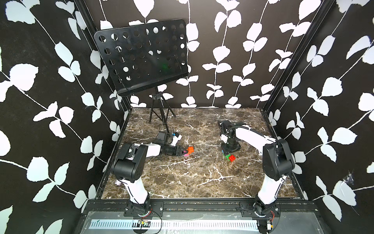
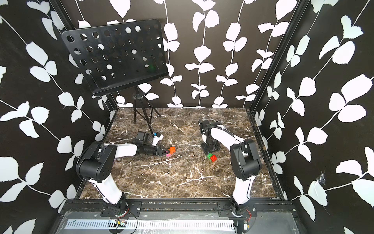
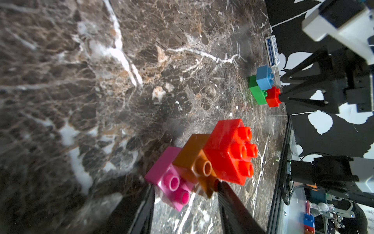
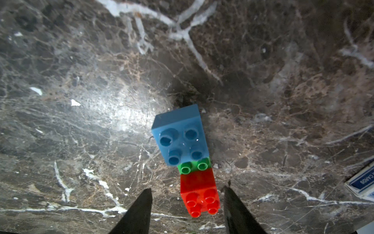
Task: Assemble the letter y with lego
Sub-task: Pick up the lego brick from the center of the board.
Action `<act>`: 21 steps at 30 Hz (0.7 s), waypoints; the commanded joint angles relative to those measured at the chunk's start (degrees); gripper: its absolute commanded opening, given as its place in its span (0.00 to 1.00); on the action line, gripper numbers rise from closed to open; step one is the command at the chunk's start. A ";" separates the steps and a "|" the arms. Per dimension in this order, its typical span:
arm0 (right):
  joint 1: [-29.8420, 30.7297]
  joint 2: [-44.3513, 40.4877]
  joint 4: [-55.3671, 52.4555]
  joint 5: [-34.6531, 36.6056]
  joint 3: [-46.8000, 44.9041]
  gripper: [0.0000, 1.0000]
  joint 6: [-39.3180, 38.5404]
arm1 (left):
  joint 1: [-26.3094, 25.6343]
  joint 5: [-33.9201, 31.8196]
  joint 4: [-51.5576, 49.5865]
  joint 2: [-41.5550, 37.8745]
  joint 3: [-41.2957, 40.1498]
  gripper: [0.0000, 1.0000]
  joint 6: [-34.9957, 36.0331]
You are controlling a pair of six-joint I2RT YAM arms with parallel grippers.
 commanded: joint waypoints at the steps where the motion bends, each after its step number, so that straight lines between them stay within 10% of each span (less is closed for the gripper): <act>1: -0.30 1.04 -0.50 -0.40 -1.11 0.55 -1.57 | 0.26 -4.37 -6.54 2.53 -0.17 0.52 4.19; 21: -1.98 5.32 3.33 -1.67 -2.45 0.45 -3.90 | 0.22 -2.99 -9.73 4.27 2.19 0.52 9.64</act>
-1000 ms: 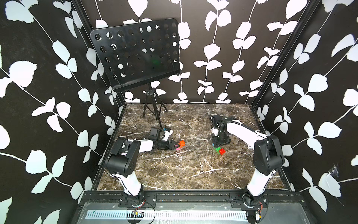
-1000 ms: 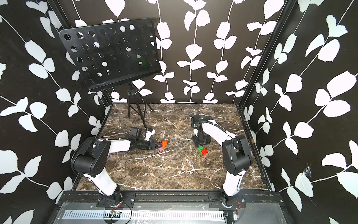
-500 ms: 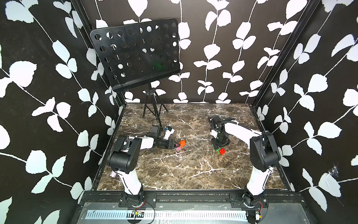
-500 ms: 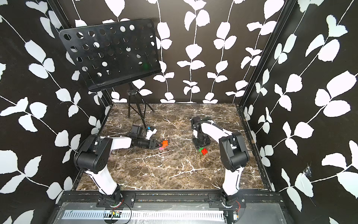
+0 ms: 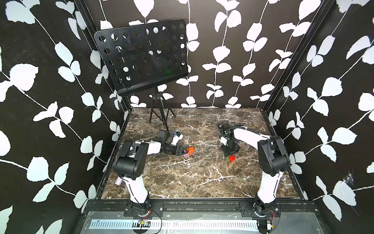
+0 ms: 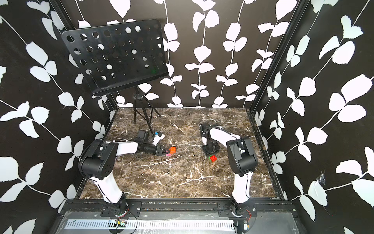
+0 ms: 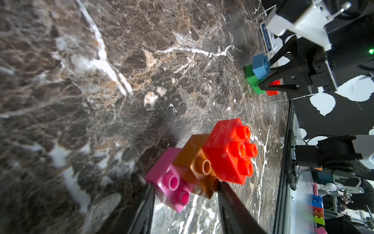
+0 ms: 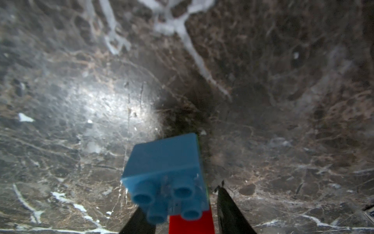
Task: Assemble the letter y with lego
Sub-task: Pick up the lego brick from the center of the board.
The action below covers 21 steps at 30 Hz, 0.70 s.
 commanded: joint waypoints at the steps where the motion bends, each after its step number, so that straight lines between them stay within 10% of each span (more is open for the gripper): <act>1: -0.56 1.19 -0.23 -1.11 -0.68 0.44 -0.99 | -0.09 -4.97 -5.58 2.25 -0.98 0.52 2.05; 21: 2.88 -8.33 0.53 -2.41 2.63 0.27 -11.14 | -1.74 -4.90 -6.06 4.32 1.31 0.52 2.87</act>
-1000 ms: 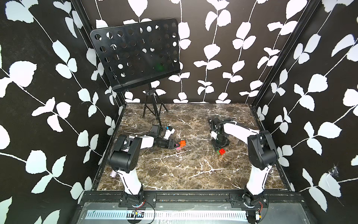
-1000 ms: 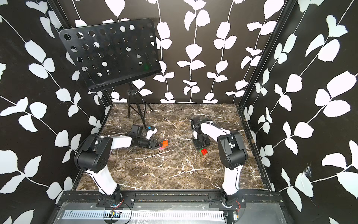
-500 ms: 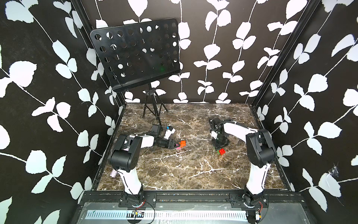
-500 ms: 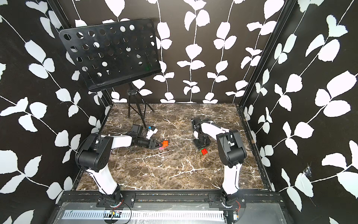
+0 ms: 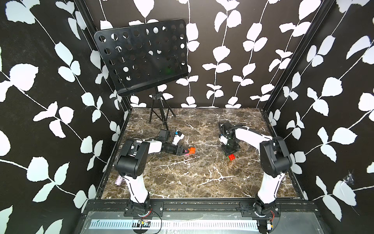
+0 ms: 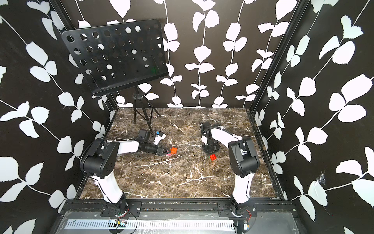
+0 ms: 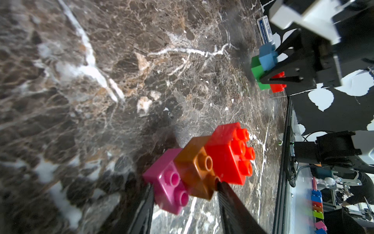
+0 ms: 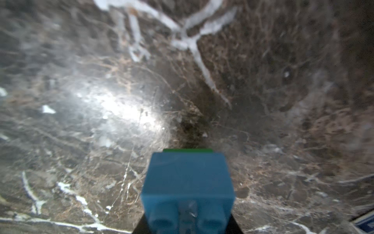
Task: Assemble the letter y with lego
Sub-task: Pick up the lego brick from the center of the board.
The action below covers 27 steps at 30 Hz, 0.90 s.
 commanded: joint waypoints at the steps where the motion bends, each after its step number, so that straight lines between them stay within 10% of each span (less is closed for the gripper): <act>1: 3.13 -4.84 -0.56 -1.33 3.65 0.27 -7.05 | -1.02 -5.64 -4.95 3.00 -0.44 0.52 1.67; 27: 19.99 8.67 -1.52 -5.23 25.83 0.24 -35.99 | -0.58 -5.82 -2.40 4.48 -4.27 0.49 -8.42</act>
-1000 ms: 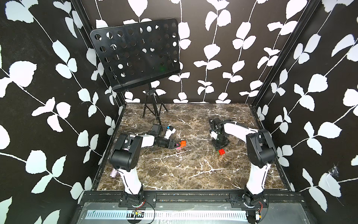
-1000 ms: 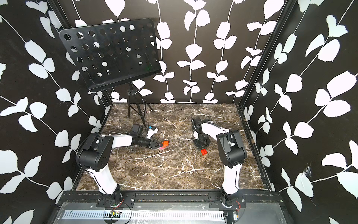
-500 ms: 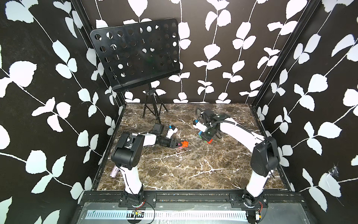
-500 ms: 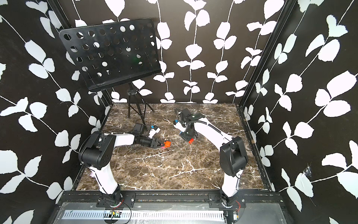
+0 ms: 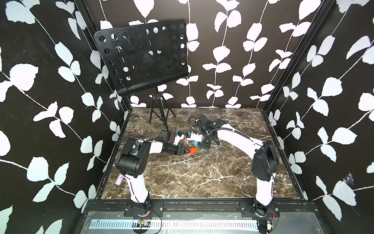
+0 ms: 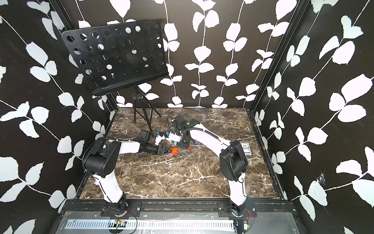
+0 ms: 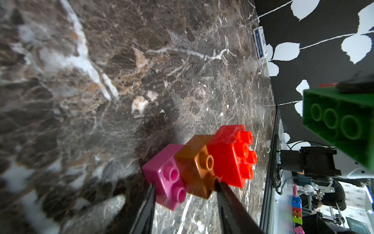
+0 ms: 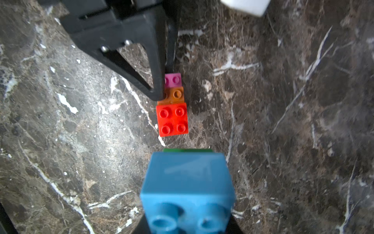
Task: Assemble the letter y with lego
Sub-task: Pick up the lego brick from the center of the board.
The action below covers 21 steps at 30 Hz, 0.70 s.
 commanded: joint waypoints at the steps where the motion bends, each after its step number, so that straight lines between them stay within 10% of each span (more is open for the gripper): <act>1: 0.35 3.15 -3.08 -1.12 3.37 0.24 -5.15 | -0.03 -7.33 -5.87 3.61 -3.00 0.49 -1.08; 21: 1.09 9.67 -10.18 -2.72 12.38 0.24 -11.17 | 0.21 -5.46 -5.27 8.24 -1.68 0.48 -3.55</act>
